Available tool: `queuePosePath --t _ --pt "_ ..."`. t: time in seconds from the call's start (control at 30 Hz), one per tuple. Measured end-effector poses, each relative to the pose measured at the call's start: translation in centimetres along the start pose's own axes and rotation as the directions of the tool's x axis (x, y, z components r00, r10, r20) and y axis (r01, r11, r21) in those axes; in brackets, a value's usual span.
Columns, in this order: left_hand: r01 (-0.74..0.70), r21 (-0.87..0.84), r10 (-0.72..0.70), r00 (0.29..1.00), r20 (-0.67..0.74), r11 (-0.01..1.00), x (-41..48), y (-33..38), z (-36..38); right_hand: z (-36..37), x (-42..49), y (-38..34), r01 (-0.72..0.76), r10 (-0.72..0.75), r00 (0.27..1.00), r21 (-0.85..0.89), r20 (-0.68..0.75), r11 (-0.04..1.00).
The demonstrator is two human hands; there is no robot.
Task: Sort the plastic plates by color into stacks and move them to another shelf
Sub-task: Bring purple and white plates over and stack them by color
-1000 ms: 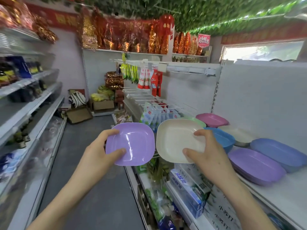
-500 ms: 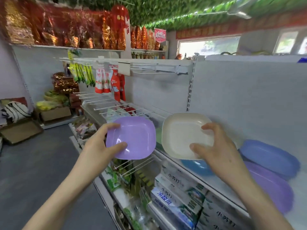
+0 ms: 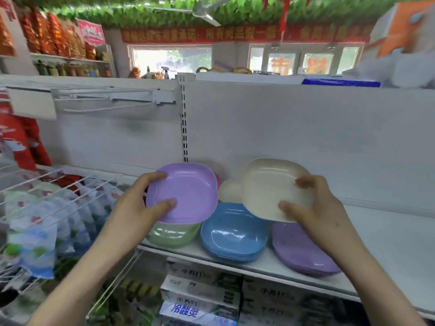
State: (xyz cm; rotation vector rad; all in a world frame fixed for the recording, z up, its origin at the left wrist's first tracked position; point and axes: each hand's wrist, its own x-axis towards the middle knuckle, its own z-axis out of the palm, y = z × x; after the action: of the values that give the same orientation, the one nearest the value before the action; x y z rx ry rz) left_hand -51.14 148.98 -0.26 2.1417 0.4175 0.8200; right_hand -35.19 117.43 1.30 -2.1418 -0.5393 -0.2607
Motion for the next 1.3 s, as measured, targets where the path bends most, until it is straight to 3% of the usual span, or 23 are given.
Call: queuePosePath --t 0.37,0.97,1.3 --pt "0.01 -0.086 0.003 0.988 0.154 0.996 3.4 -1.8 2.6 0.1 0.0 0.2 -0.091 0.083 0.993 -0.104 -0.084 0.99" --pt "0.068 -0.065 -0.064 0.996 0.06 0.996 4.5 -4.3 -1.0 7.2 9.0 -0.2 -0.081 0.134 0.978 -0.297 0.16 0.951" --pt "0.085 -0.034 -0.084 0.996 0.043 0.996 4.8 -5.8 -1.4 8.2 9.8 -1.1 0.038 0.199 0.935 -0.642 0.293 0.766"
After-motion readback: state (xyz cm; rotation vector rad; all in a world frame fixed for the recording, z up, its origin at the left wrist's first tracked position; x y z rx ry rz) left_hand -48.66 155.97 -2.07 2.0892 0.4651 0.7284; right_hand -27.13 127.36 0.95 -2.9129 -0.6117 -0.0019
